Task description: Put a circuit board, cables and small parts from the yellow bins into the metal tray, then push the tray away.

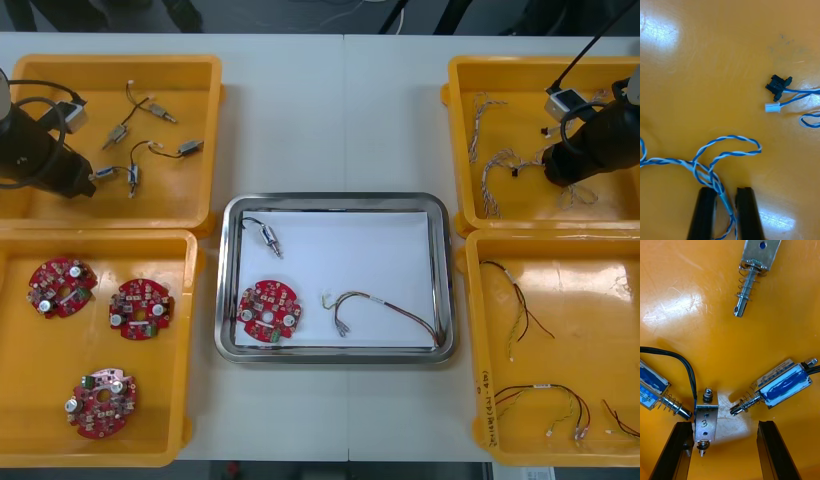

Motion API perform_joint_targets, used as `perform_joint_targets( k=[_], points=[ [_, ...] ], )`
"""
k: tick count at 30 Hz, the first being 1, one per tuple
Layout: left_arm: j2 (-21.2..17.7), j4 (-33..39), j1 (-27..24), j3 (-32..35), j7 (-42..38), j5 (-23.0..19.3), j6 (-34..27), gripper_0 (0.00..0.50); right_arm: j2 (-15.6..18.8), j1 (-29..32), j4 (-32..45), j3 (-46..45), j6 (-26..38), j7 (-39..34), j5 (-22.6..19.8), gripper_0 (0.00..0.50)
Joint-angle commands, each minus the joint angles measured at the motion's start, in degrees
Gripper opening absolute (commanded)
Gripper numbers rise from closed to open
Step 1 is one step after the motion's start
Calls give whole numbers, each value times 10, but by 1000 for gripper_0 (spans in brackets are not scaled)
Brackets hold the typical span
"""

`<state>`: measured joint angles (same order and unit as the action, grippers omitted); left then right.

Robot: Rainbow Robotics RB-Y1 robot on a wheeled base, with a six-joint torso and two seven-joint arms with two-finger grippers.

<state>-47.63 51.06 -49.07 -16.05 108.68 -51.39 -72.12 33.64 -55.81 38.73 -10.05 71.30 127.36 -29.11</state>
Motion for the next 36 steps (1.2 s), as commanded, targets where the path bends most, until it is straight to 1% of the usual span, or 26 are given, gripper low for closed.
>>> perform_joint_targets(
  k=[1, 6, 9, 12, 14, 18, 23, 25, 26, 27, 28, 29, 30, 31, 32, 34, 36],
  points=[
    [3, -1, -13, -6, 59, 4, 16, 500, 15, -20, 6, -1, -5, 25, -9, 0],
    [3, -4, -12, -5, 58, 1, 27, 500, 15, -20, 17, -2, -4, 25, -10, 0],
    [4, -14, -12, -5, 60, 0, 35, 500, 15, -20, 40, -4, 12, 23, -5, 0],
    [7, -20, -12, -5, 63, -3, 40, 500, 15, -20, 88, -16, 64, 18, 26, 0],
    [7, -20, -12, -5, 63, -3, 40, 500, 15, -20, 109, -28, 94, 15, 35, 0],
    [7, -21, -12, -5, 64, -4, 40, 500, 18, -20, 150, -60, 163, 12, 41, 0],
    [7, -21, -12, -5, 63, -5, 40, 500, 26, -20, 201, -73, 237, 11, 46, 0],
    [7, -21, -12, -5, 64, -5, 40, 422, 31, -18, 227, -74, 270, 11, 48, 0],
    [7, -21, -12, -5, 64, -5, 40, 365, 34, -18, 244, -75, 289, 10, 49, 0],
    [7, -21, -12, -5, 63, -5, 40, 335, 35, -16, 252, -76, 299, 9, 50, 0],
    [6, -21, -12, -5, 63, -5, 40, 283, 36, -12, 269, -78, 318, 7, 50, 0],
    [6, -21, -12, -5, 64, -5, 40, 264, 37, -9, 284, -79, 331, 6, 50, 0],
    [7, -21, -12, -5, 64, -5, 40, 199, 37, -1, 309, -80, 351, 5, 49, 0],
    [7, -21, -12, -5, 64, -5, 40, 109, 37, 4, 329, -80, 365, 5, 49, 0],
    [7, -21, -12, -5, 64, -5, 40, 0, 37, 14, 355, -80, 382, 4, 45, 0],
    [7, -21, -12, -5, 64, -4, 40, 0, 37, 21, 384, -80, 387, 4, 42, 0],
    [7, -21, -12, -5, 64, -5, 40, 0, 36, 28, 421, -73, 387, 4, 24, 0]
  ],
)
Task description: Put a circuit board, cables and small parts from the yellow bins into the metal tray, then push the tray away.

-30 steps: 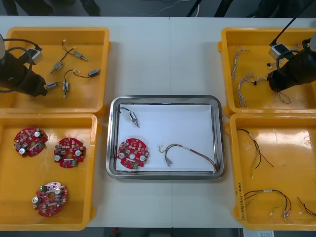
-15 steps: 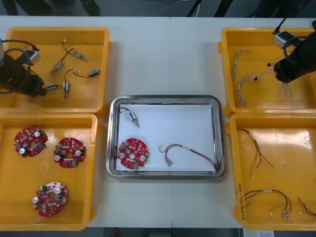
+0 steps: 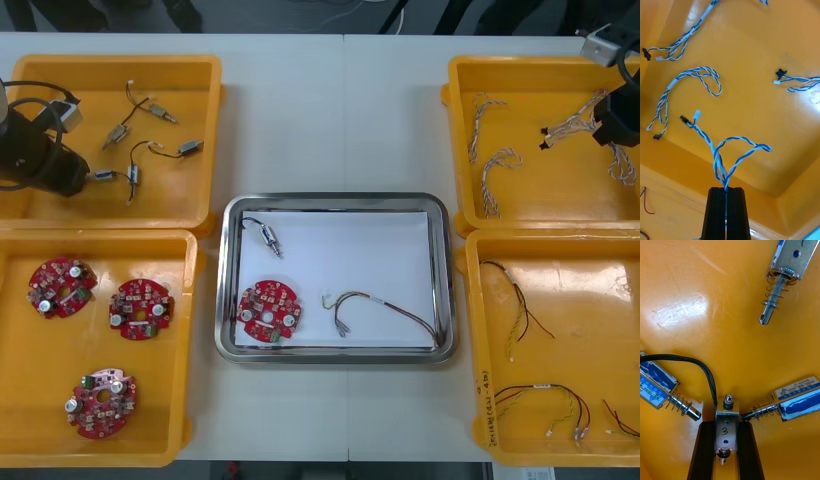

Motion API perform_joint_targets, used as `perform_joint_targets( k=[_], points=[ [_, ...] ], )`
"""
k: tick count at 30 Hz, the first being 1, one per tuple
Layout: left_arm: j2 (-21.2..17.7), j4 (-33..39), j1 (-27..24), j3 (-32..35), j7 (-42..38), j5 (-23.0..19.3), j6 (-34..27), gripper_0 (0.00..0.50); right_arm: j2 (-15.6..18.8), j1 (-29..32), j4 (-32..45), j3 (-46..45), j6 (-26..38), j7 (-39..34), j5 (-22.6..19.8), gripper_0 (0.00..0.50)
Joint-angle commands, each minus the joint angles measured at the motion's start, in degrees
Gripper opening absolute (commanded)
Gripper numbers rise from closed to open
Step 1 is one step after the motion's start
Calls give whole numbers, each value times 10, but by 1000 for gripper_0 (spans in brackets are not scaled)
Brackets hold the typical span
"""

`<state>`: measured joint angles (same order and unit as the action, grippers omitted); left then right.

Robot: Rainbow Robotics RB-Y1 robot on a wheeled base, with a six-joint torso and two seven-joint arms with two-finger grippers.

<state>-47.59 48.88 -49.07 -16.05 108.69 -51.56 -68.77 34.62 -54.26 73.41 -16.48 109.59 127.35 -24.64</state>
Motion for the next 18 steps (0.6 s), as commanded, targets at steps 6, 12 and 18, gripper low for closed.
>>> perform_joint_targets(
  k=[6, 12, 18],
  points=[
    [6, 1, -12, -5, 64, -4, 6, 0, 26, 28, 149, 7, 4, 4, -88, 0],
    [4, 11, -12, -4, 63, -3, -2, 0, 24, 58, 238, 41, 4, 0, -158, 0],
    [-7, 42, -12, 8, 55, 2, -37, 0, 23, 71, 305, 103, 4, -6, -215, 0]
  ],
)
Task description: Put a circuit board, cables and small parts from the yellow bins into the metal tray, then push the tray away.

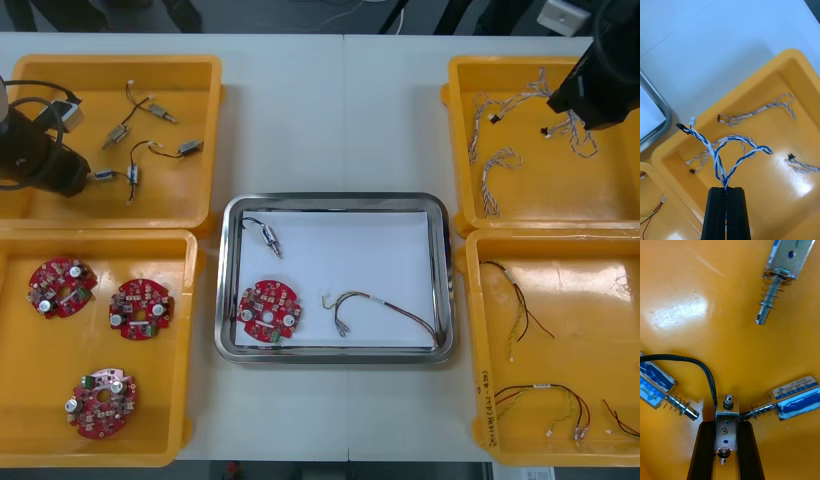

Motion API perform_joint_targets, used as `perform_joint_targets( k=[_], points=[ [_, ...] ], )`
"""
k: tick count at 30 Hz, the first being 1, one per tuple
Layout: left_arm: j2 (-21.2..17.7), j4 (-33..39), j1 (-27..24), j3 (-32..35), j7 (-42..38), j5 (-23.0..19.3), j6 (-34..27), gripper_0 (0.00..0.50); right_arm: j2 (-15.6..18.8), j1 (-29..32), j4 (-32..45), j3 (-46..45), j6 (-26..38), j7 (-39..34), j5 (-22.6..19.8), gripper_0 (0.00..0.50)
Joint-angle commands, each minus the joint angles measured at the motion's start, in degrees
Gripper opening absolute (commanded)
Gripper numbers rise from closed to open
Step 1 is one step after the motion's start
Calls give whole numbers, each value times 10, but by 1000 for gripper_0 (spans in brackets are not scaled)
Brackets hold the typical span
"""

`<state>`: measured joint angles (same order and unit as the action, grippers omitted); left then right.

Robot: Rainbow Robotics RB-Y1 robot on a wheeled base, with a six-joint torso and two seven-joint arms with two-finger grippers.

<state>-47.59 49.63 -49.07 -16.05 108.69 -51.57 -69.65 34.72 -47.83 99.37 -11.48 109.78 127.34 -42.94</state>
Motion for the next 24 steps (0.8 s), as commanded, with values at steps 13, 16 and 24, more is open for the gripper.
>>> perform_joint_targets(
  k=[13, 16, 24],
  points=[
    [-17, 93, -12, 64, 34, 25, -112, 0, -8, -8, 101, 197, 2, -28, -92, 0],
    [-17, 104, -12, 73, 23, 33, -131, 0, -26, -18, 101, 227, 2, -30, -76, 0],
    [-16, 166, -12, 77, -59, 55, -190, 0, -71, -27, 101, 292, 2, -32, -22, 0]
  ],
)
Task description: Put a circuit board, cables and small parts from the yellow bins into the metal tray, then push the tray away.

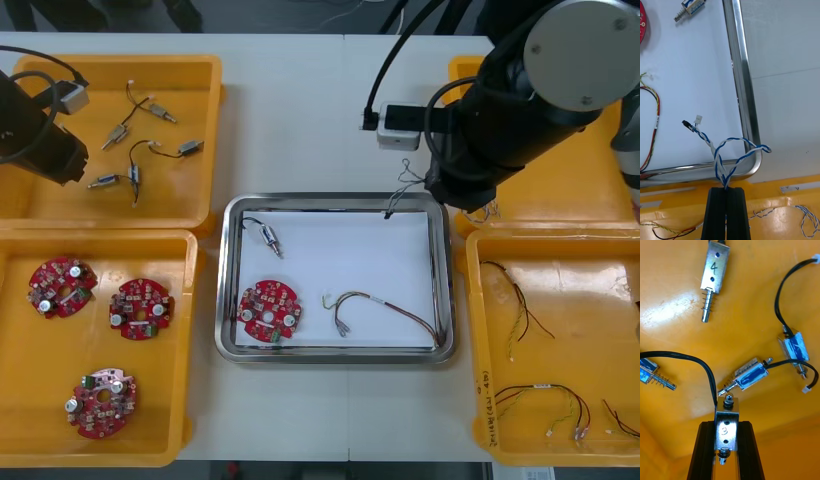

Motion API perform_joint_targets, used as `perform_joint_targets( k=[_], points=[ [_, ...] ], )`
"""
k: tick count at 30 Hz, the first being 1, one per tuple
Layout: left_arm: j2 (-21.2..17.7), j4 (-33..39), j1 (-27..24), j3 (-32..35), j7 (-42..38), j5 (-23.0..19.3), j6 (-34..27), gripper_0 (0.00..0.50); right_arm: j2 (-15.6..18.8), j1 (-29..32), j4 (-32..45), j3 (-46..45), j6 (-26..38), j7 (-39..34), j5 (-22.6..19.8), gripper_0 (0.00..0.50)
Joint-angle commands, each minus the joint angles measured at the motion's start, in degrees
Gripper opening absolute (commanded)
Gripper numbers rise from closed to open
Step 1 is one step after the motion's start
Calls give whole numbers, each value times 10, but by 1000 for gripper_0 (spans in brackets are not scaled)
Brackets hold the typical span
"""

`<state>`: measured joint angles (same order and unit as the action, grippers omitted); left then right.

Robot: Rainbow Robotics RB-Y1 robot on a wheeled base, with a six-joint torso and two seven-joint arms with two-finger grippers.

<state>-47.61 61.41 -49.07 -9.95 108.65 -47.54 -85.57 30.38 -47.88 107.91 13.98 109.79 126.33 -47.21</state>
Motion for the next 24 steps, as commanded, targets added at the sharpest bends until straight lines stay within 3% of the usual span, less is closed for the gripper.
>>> perform_joint_targets(
  k=[1, 11, 16, 24],
  points=[
    [-15, 59, -12, 18, -72, 18, -42, 0, -32, -26, 12, 47, 2, -24, 26, 0],
    [14, 136, -10, 52, -164, 53, -128, 0, -79, -22, -52, 107, -19, -32, 64, 0],
    [46, 188, -10, 58, -224, 106, -178, 0, -84, -12, -72, 128, -61, -28, 71, 0],
    [86, 241, -10, 78, -289, 124, -221, 0, -81, 10, -73, 183, -114, -30, 125, 0]
  ],
)
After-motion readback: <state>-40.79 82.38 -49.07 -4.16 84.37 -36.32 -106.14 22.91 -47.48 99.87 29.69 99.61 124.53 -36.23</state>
